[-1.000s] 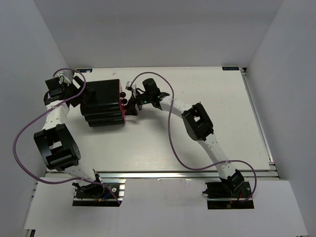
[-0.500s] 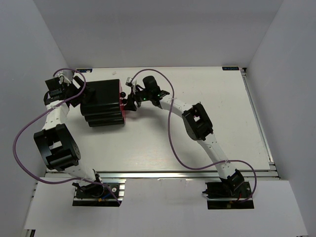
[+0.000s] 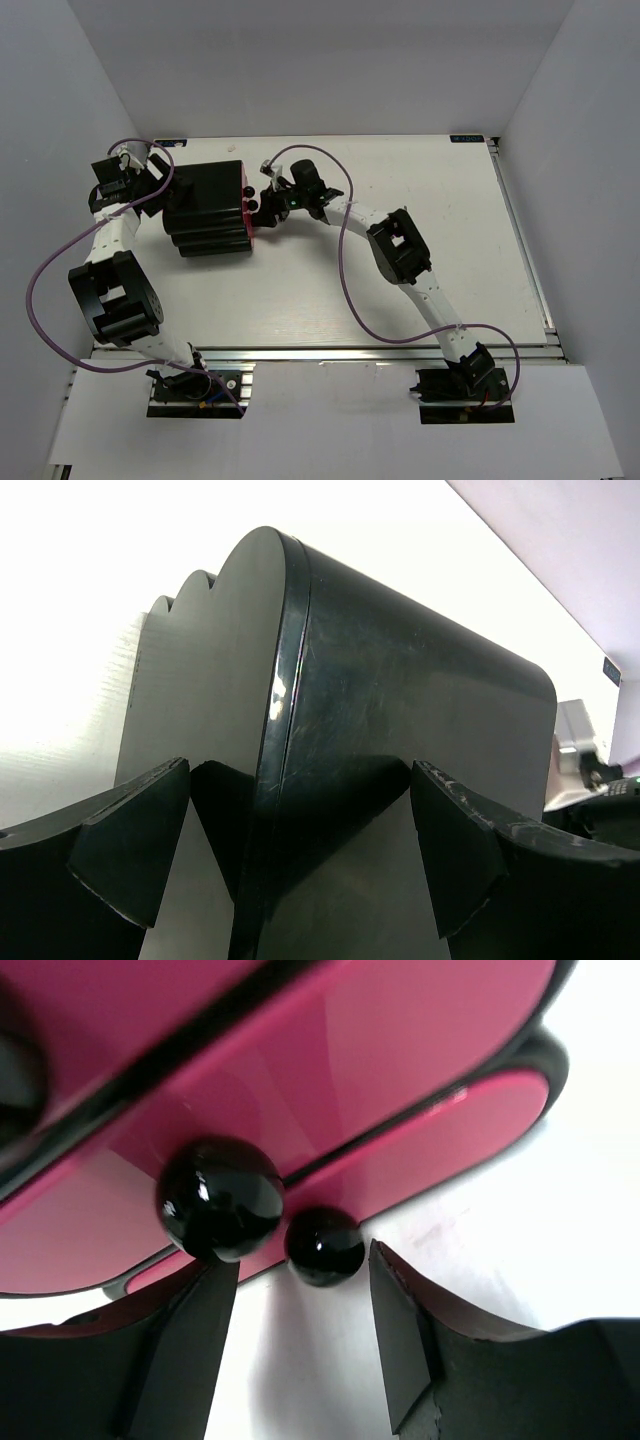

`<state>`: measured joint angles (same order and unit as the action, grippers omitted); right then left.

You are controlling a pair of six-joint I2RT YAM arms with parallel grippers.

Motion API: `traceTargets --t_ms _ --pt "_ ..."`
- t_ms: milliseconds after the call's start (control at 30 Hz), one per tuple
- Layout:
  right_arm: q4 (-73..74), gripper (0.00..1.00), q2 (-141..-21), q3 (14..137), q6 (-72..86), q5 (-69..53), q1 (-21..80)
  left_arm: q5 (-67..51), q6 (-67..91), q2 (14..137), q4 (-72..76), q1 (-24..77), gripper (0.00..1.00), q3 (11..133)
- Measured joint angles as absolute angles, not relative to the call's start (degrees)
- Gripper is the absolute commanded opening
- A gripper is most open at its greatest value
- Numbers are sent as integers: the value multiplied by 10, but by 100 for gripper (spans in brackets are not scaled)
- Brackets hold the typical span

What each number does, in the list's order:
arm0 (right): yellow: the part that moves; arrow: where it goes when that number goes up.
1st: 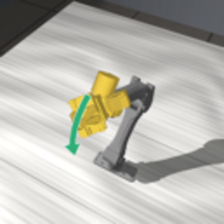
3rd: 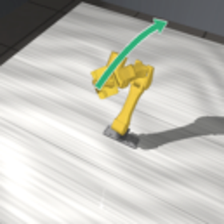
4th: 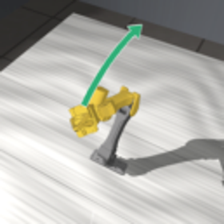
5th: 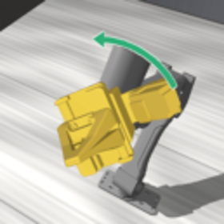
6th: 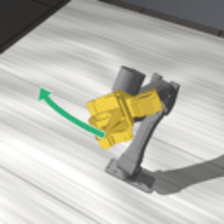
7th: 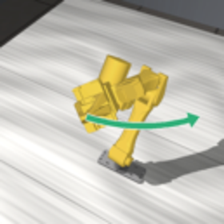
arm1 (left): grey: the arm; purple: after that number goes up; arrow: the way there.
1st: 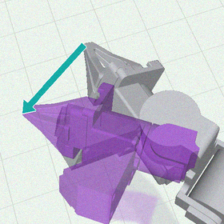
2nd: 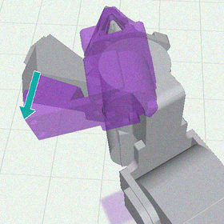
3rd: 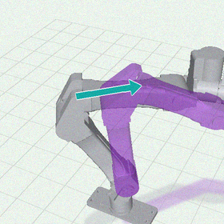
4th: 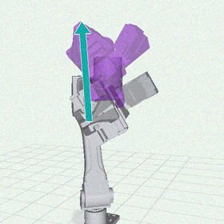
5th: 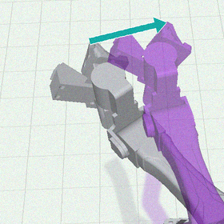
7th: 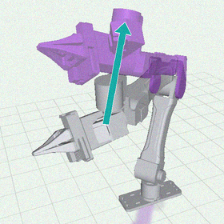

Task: Sort the tools into containers

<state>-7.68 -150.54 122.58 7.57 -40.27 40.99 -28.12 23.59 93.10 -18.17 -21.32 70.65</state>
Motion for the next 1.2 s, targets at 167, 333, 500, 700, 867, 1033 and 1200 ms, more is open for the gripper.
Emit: traceTargets --t_ms 167,333,500,700,867,1033,1200 --pt "-95 65 -1505 1212 154 -402 408 -281 236 931 -182 -213 97 706" --pt "-125 65 -1505 1206 224 -399 402 -281 236 931 -182 -213 97 706" --pt "-142 60 -1507 1201 266 -398 401 -281 236 931 -182 -213 97 706" --pt "-154 53 -1518 1200 288 -394 401 -281 236 931 -183 -213 97 706" --pt "-166 37 -1524 1198 296 -388 401 -280 236 930 -183 -213 97 706" --pt "-171 22 -1526 1197 299 -388 401 -280 236 930 -184 -213 97 706" --pt "-172 13 -1526 1197 298 -388 401 -280 236 930 -184 -213 97 706"
